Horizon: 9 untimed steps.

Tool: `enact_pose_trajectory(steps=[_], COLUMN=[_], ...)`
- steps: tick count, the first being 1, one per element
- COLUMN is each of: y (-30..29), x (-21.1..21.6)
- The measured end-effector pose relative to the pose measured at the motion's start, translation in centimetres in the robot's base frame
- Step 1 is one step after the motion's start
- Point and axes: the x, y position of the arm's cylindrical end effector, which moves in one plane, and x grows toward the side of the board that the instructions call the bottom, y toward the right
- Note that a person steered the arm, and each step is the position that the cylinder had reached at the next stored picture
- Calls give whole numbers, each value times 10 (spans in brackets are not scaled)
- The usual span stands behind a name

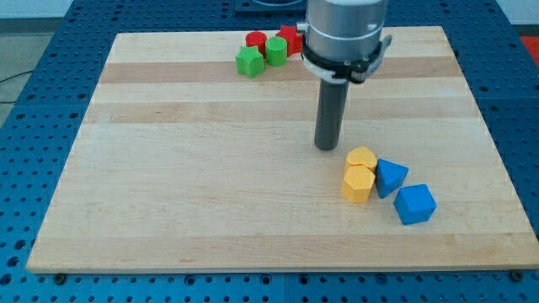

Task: Move the green circle to the bottom of the green star

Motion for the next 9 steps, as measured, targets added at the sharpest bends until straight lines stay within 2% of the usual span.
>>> enact_pose_trajectory(steps=[1, 2, 3, 4, 5, 6, 9], y=[42, 51, 48, 17, -41, -58, -31], x=[-43, -128, -202, -243, -237, -215, -186])
